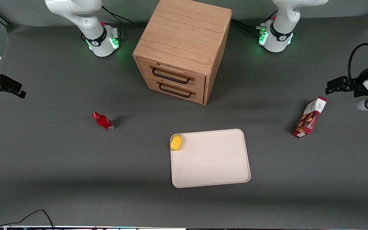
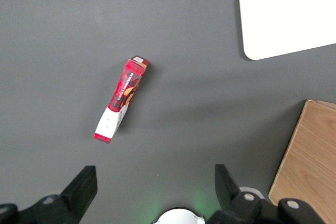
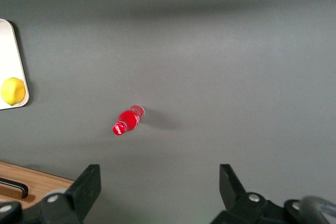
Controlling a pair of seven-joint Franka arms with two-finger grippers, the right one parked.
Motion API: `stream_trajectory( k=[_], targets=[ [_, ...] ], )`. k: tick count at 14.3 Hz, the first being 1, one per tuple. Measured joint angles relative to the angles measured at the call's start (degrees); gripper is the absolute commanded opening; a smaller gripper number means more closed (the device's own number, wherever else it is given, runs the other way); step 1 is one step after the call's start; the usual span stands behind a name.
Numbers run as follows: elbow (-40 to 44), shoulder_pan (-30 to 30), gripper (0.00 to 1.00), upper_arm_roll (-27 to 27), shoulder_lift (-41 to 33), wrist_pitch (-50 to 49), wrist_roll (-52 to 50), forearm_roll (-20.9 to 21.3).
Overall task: Place red cookie box on tray
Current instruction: 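Move the left gripper down over the red shortbread box, then close the left gripper on the box end and lift it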
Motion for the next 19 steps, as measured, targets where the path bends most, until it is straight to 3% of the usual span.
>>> stream_trajectory(
  k=[4, 8, 12, 15, 16, 17, 19],
  targets=[
    [0.3, 0.0, 1.0, 0.0, 0.3, -1.3, 0.0, 0.6],
    [-3.0, 0.3, 1.0, 0.9, 2.2, -1.0, 5.4, 5.8],
    [-16.7, 1.0, 1.0, 6.6, 4.0, 16.1, 22.1, 5.1],
    [-31.8, 1.2, 1.0, 7.5, 5.0, 37.2, 25.5, 3.4],
    [-36.4, 1.1, 0.59, 7.4, 5.4, 43.9, 25.5, 3.3],
    [-40.4, 1.1, 0.01, 7.4, 5.8, 49.8, 25.5, 3.1],
    [-44.9, 1.1, 0.0, 7.3, 7.6, 57.8, 25.7, 1.8]
  ],
)
